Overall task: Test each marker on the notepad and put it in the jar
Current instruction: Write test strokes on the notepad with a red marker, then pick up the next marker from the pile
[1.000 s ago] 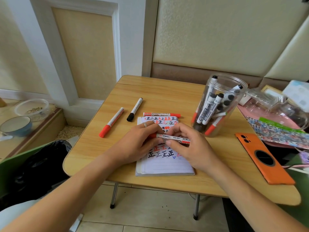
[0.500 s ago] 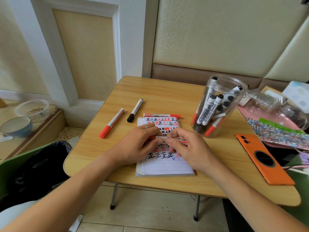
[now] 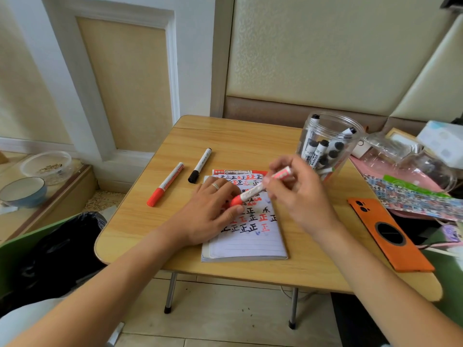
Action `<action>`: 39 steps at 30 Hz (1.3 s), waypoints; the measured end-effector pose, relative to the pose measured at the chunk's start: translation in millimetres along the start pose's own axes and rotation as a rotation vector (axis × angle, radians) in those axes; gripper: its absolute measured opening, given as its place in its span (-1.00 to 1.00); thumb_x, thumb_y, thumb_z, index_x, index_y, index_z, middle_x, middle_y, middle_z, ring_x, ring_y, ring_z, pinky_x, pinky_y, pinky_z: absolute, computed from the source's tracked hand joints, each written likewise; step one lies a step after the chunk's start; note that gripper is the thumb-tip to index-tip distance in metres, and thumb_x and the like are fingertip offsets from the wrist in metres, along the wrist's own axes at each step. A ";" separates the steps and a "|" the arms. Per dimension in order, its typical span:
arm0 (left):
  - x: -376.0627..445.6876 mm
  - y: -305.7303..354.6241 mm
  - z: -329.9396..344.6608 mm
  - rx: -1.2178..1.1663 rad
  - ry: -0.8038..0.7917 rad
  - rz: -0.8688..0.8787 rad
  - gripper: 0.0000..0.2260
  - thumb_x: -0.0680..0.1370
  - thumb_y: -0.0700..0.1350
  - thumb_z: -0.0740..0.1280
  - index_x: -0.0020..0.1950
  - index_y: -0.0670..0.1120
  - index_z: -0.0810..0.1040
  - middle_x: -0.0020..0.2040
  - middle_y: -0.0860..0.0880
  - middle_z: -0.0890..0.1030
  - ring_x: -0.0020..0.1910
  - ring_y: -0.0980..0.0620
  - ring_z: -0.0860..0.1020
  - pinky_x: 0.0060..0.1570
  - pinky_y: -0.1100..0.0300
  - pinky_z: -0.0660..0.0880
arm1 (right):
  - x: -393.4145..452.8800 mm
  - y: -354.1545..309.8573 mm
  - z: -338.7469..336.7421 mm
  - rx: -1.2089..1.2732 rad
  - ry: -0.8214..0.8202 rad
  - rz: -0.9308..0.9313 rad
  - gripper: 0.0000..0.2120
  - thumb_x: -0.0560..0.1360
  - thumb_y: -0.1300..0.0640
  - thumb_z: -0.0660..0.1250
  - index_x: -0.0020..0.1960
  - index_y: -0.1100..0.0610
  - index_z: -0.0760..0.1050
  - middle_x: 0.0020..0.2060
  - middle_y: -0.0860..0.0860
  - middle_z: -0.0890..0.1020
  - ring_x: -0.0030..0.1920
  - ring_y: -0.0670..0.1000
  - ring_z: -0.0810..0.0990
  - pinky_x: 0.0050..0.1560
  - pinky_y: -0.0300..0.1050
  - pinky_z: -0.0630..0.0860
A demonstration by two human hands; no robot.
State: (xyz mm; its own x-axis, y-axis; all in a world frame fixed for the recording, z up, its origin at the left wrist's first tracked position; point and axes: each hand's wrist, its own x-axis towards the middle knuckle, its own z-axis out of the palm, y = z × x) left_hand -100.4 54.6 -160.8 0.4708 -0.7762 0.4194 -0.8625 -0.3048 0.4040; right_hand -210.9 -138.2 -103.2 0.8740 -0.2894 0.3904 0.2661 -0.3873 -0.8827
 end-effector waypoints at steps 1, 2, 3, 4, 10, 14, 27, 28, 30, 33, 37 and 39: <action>-0.6 -0.4 0.1 0.011 -0.011 -0.028 -0.60 0.64 0.27 0.09 0.27 0.03 0.44 0.15 0.08 0.46 0.21 0.03 0.36 0.27 0.01 0.33 | 4.3 -8.5 -4.9 0.017 0.046 -0.021 -0.83 0.53 0.22 0.45 0.08 0.15 0.50 -0.18 0.10 0.60 -0.28 -0.05 0.59 -0.29 -0.15 0.51; -1.0 -1.1 0.5 0.026 -0.022 -0.044 -0.55 0.62 0.30 0.08 0.33 0.03 0.42 0.22 0.06 0.46 0.29 0.04 0.34 0.33 0.01 0.30 | 9.5 -16.1 -10.6 0.006 0.101 -0.050 -0.84 0.56 0.25 0.43 0.09 0.14 0.50 -0.17 0.10 0.60 -0.30 -0.07 0.60 -0.30 -0.20 0.50; -1.2 -2.0 1.2 0.039 -0.034 -0.048 -0.51 0.60 0.32 0.09 0.38 0.05 0.41 0.31 0.06 0.44 0.37 0.06 0.30 0.40 0.00 0.25 | 14.8 -23.8 -17.2 -0.029 0.163 -0.091 -0.85 0.59 0.26 0.40 0.11 0.12 0.50 -0.17 0.07 0.60 -0.30 -0.09 0.61 -0.31 -0.22 0.51; -1.5 -2.8 1.7 0.050 -0.046 -0.044 -0.50 0.59 0.32 0.09 0.42 0.08 0.40 0.38 0.08 0.41 0.45 0.08 0.25 0.45 -0.01 0.20 | 21.2 -30.5 -25.0 -0.072 0.225 -0.136 -0.87 0.62 0.24 0.36 0.14 0.09 0.50 -0.17 0.03 0.61 -0.29 -0.09 0.62 -0.29 -0.20 0.52; -1.9 -6.7 3.2 0.062 -0.133 -0.031 -0.52 0.59 0.32 0.05 0.49 0.30 0.36 0.56 0.22 0.28 0.59 0.25 0.04 0.56 0.01 -0.06 | 55.5 -74.2 -78.7 -0.437 0.620 -0.434 -0.80 0.63 0.17 0.16 0.17 0.18 0.50 -0.05 0.04 0.65 -0.17 0.07 0.61 -0.09 -0.02 0.51; -1.2 -4.6 1.5 0.069 -0.146 -0.048 -0.51 0.57 0.29 0.07 0.48 0.28 0.38 0.54 0.22 0.31 0.57 0.25 0.10 0.57 -0.04 -0.03 | 71.2 -80.9 -99.6 -0.703 0.626 -0.542 -0.79 0.63 0.25 0.13 0.14 0.28 0.51 0.07 0.15 0.61 0.03 0.08 0.54 0.02 -0.19 0.36; -0.4 2.7 -4.3 0.060 -0.199 -0.070 -0.49 0.54 0.31 0.03 0.46 0.27 0.38 0.53 0.21 0.32 0.53 0.24 0.18 0.54 0.08 -0.06 | 79.7 -54.9 -102.7 -1.033 0.014 -0.043 -0.65 0.69 -0.12 0.12 0.04 0.10 0.55 -0.03 0.06 0.65 0.00 0.12 0.59 0.01 0.01 0.46; -0.4 2.5 -4.2 0.060 -0.199 -0.071 -0.49 0.54 0.32 0.03 0.47 0.27 0.38 0.53 0.21 0.31 0.53 0.24 0.18 0.53 0.09 -0.06 | 78.6 -55.9 -101.2 -1.099 -0.049 -0.026 -0.58 0.69 -0.19 0.07 0.02 0.09 0.54 -0.04 0.05 0.65 -0.02 0.11 0.59 0.09 0.05 0.46; -0.2 2.1 -4.1 0.058 -0.202 -0.074 -0.48 0.54 0.32 0.03 0.47 0.27 0.38 0.53 0.22 0.31 0.53 0.25 0.18 0.52 0.12 -0.07 | 76.3 -52.6 -97.8 -1.288 -0.127 -0.015 -0.50 0.67 -0.29 -0.01 -0.03 0.06 0.51 -0.04 0.03 0.66 -0.04 0.09 0.58 0.20 0.06 0.35; 0.0 2.2 -2.9 0.051 -0.193 -0.078 -0.50 0.54 0.31 0.05 0.46 0.29 0.39 0.52 0.24 0.31 0.52 0.27 0.18 0.54 0.09 -0.06 | 75.6 -46.9 -98.4 -1.322 -0.111 -0.024 -0.51 0.65 -0.31 0.03 -0.01 0.05 0.52 0.00 0.01 0.65 0.02 0.08 0.56 0.19 0.04 0.31; -0.1 1.0 -1.8 0.035 -0.175 -0.087 -0.55 0.57 0.28 0.07 0.44 0.28 0.41 0.51 0.25 0.33 0.48 0.32 0.19 0.54 0.08 -0.01 | 75.8 -37.1 -92.2 -1.108 0.127 -0.224 -0.64 0.64 -0.14 0.24 0.17 0.13 0.55 0.10 0.06 0.61 0.15 0.11 0.54 0.16 0.05 0.43; 1.0 0.4 -1.9 0.029 -0.160 -0.104 -0.60 0.62 0.24 0.08 0.44 0.27 0.43 0.49 0.25 0.35 0.46 0.30 0.21 0.52 0.10 0.01 | 75.2 -36.2 -81.8 -1.041 0.264 -0.459 -0.80 0.61 0.05 0.30 0.10 0.18 0.56 0.03 0.09 0.60 0.09 0.13 0.53 0.10 0.03 0.48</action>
State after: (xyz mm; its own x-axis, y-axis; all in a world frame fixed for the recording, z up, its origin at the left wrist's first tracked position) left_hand -99.9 54.8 -158.7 0.5240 -0.8169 0.2411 -0.8169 -0.4020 0.4135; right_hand -188.1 -217.6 -20.4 0.6378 -0.0612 0.7677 -0.0335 -0.9981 -0.0517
